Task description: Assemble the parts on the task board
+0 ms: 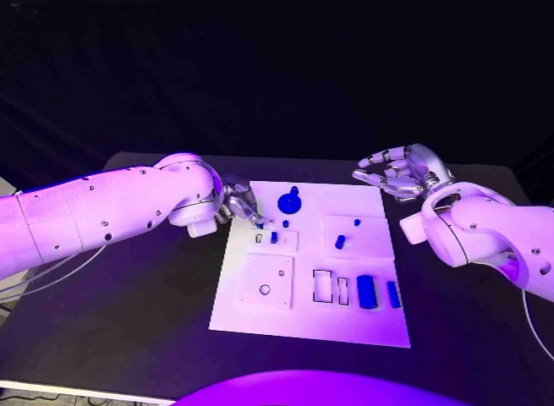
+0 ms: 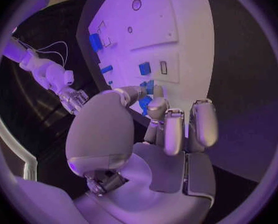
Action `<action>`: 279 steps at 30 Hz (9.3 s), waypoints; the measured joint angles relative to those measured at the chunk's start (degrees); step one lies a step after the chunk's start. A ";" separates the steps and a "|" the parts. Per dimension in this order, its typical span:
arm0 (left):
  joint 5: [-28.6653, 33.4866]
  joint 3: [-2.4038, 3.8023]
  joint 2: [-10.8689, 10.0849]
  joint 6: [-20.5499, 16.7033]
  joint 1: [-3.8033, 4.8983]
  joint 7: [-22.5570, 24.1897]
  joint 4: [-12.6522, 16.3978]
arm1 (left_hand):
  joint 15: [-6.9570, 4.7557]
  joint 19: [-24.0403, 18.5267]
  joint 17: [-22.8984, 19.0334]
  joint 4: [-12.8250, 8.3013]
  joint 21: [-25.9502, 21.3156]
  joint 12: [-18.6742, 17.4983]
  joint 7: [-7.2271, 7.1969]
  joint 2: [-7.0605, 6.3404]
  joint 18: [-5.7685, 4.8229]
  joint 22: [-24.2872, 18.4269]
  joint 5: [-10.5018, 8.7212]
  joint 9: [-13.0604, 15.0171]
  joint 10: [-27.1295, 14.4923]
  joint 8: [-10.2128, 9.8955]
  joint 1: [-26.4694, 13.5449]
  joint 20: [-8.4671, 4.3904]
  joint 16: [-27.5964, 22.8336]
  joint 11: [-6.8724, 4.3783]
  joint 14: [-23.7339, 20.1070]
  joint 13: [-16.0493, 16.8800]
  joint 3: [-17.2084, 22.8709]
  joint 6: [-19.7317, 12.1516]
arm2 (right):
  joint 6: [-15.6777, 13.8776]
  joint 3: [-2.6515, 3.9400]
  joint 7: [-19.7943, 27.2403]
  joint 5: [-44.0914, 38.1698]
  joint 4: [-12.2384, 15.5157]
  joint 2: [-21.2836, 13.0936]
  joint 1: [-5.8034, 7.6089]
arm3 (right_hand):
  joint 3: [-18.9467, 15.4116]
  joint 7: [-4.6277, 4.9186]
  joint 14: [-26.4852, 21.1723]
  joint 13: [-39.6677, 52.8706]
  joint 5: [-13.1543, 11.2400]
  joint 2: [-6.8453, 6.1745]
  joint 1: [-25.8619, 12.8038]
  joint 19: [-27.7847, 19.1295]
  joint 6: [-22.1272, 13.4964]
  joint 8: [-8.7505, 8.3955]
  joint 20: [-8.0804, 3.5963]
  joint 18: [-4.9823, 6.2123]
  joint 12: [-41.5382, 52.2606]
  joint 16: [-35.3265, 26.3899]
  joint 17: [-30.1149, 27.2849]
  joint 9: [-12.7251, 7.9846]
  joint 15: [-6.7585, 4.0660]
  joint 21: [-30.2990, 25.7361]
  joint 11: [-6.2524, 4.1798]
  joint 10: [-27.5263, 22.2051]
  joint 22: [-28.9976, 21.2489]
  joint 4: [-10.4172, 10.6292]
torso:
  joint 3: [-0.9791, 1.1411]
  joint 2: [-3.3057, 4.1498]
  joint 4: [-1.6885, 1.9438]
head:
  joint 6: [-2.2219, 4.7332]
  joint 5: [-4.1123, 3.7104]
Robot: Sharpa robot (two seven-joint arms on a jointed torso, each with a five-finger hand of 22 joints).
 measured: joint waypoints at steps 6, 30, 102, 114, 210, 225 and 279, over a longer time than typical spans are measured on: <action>-1.67 -0.55 -0.01 -1.11 -0.99 -0.57 0.85 | 0.00 0.20 0.00 0.00 0.00 0.02 -0.10 0.02 0.00 0.19 0.31 0.00 0.40 0.00 -0.03 -0.20 0.00 0.00 0.00 0.22 0.00 0.10 | 0.00 -0.02 0.01 -0.20 -0.03 -0.06 -0.03 | 0.00 0.00 0.00 0.00 0.00 0.00 0.00 0.00 0.00 0.00 0.00 0.00 0.00 0.00 -0.01 0.02 0.00 0.00 0.00 0.00 0.00 0.00 | 0.01 0.05 -0.07 | -0.09 0.04; -5.12 -1.07 0.46 0.22 -1.41 -2.66 1.14 | -0.40 0.40 -0.02 0.00 0.18 0.25 -0.09 -0.66 0.00 0.25 1.97 0.06 0.63 -0.01 -0.72 -0.41 0.21 -0.21 0.00 0.63 0.00 0.50 | -0.01 -0.03 0.07 -0.55 -0.11 -0.14 -0.05 | 0.00 0.00 0.00 0.00 0.00 0.00 0.00 0.00 0.00 0.00 0.00 0.00 0.00 -0.22 -0.02 0.04 0.00 0.00 0.00 0.00 0.04 0.00 | 0.05 0.05 -0.07 | -0.54 0.19; -7.43 -1.05 2.19 3.01 -1.82 -3.39 -0.58 | -0.82 0.83 -0.03 -2.16 0.45 2.78 -0.53 -1.30 0.00 0.21 8.21 3.93 3.48 0.53 -3.33 -0.43 1.32 -0.84 0.02 4.42 0.69 2.19 | -0.01 -0.03 0.23 -0.76 -0.08 -0.28 -0.14 | 0.00 -0.20 0.00 0.00 0.00 -0.01 0.01 0.00 -0.21 0.43 0.00 0.00 0.00 -0.22 -0.01 0.11 0.00 0.00 0.00 0.00 0.00 0.00 | 0.01 0.02 -0.04 | -0.89 0.10; -7.79 -1.09 2.27 2.18 -1.97 -3.44 -0.55 | -0.82 1.42 0.01 -2.31 0.67 3.13 -0.90 -1.70 -0.91 0.21 9.94 3.69 4.11 0.67 -3.89 -0.62 1.54 -1.02 0.02 5.24 0.54 2.75 | -0.01 -0.03 0.24 -0.76 -0.11 -0.28 -0.19 | 0.00 -0.20 0.00 0.00 0.00 -0.01 0.01 0.00 -0.21 0.43 0.00 0.00 0.00 -0.22 -0.02 0.10 0.00 0.00 0.00 0.00 0.04 0.00 | 0.08 0.05 -0.11 | -0.91 0.15; -24.01 -1.20 5.54 -18.77 -4.73 25.87 -3.44 | 6.75 -28.14 -36.77 3.34 -27.66 -30.92 4.34 -2.18 4.94 -30.36 -5.14 -23.55 -28.64 -7.85 16.76 6.26 -19.24 7.95 -20.21 -43.85 -17.24 -9.43 | -0.09 -0.03 0.59 -1.45 -0.09 -1.22 -0.39 | -0.48 -0.21 0.00 0.02 0.00 0.23 -0.23 0.00 -0.60 0.66 0.00 0.00 -1.77 -1.11 -0.03 0.23 0.00 -2.57 0.00 0.00 0.04 0.16 | 0.05 0.10 -0.16 | 0.16 -1.40; -28.38 -1.22 7.11 -12.75 -4.75 21.57 -4.84 | 6.59 -27.13 -32.39 3.32 -25.78 -31.27 4.34 -2.23 4.95 -28.82 -5.14 -24.25 -27.38 -8.72 16.72 6.20 -15.03 7.76 -17.27 -44.79 -16.42 -7.56 | -0.10 -0.04 0.66 -1.66 -0.13 -1.06 -0.41 | -0.47 -0.03 0.00 0.01 0.00 0.23 -0.22 0.00 -0.79 0.88 0.00 0.00 -2.86 -1.46 -0.03 0.29 0.00 -3.05 -0.21 -0.21 0.03 0.16 | 0.10 0.10 -0.15 | -0.04 -1.51; -28.11 -1.15 10.09 -10.29 -4.67 21.16 -8.31 | 5.65 -22.54 -25.18 -0.71 -17.58 -40.87 3.92 -2.90 4.96 -19.69 -5.77 -25.28 -20.39 -14.52 14.82 5.33 -7.84 7.29 -10.73 -49.65 -8.01 -3.53 | -0.11 -0.03 0.68 -2.16 0.19 -1.02 -0.42 | -0.47 -0.02 0.00 0.01 0.00 0.22 -0.22 0.00 -0.79 0.87 0.00 0.00 -2.86 -1.46 -0.02 0.31 0.00 -3.02 -0.20 -0.20 0.03 0.16 | 0.10 0.01 -0.07 | -0.44 -2.09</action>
